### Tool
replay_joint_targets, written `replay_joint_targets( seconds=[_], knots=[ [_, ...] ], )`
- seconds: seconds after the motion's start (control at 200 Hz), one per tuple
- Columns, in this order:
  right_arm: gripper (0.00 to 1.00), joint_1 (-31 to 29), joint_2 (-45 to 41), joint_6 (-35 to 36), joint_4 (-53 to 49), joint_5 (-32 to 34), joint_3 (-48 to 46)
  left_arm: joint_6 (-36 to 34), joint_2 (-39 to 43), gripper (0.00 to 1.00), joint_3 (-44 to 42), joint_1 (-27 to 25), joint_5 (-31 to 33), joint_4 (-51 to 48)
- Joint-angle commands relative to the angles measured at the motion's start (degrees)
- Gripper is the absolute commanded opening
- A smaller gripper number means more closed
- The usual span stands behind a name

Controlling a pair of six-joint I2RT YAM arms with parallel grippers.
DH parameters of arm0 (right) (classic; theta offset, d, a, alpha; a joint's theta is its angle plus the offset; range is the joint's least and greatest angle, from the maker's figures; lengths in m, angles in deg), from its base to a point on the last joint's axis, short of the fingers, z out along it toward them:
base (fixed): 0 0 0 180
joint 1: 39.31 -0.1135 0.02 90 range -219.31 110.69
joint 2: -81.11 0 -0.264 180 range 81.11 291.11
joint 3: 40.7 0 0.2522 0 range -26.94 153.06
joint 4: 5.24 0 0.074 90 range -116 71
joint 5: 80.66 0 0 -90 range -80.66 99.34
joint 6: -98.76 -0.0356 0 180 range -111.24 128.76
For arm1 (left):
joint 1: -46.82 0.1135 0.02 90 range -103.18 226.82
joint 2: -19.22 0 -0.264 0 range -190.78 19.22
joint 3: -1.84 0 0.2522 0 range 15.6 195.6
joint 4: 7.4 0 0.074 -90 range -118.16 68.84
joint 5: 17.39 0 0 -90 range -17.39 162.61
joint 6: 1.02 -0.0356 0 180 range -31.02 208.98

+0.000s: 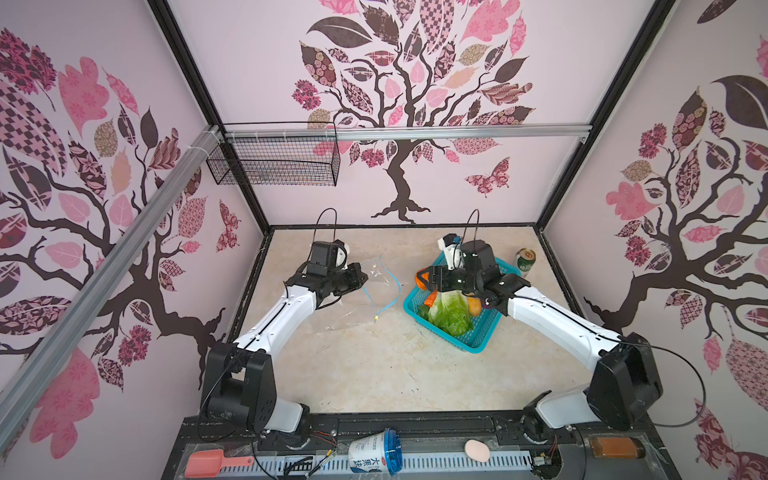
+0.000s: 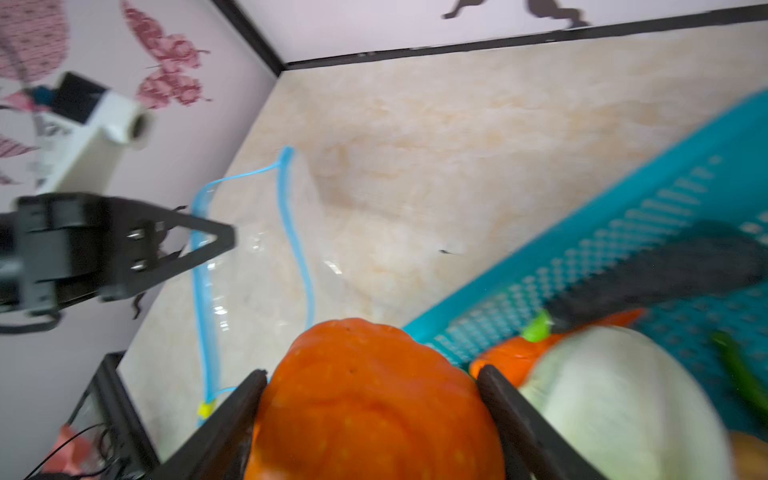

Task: Place the food in the zip-top bag and seal the zipper
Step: 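Lift the orange pumpkin with the right gripper toward the held bag opening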

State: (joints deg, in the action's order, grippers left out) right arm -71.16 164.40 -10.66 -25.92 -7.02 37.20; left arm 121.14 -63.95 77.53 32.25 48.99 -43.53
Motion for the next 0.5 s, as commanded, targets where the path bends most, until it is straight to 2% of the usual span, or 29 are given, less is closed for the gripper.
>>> replay_joint_targets(
  seconds=[0.0, 0.205, 0.495],
  knots=[
    [0.59, -2.61, 4.43, 0.17, 4.74, -4.91, 4.74, 0.44, 0.92, 0.00, 1.31, -0.25, -1.32, 1.14],
    [0.60, -7.42, 11.66, 1.79, 6.61, -5.78, 11.22, 0.53, 1.62, 0.00, 1.36, -0.29, -1.77, 1.10],
    [0.59, -8.95, 21.20, 4.69, 3.83, -2.84, 16.27, 0.27, 3.10, 0.00, 1.50, -0.30, -1.78, 1.16]
  ],
)
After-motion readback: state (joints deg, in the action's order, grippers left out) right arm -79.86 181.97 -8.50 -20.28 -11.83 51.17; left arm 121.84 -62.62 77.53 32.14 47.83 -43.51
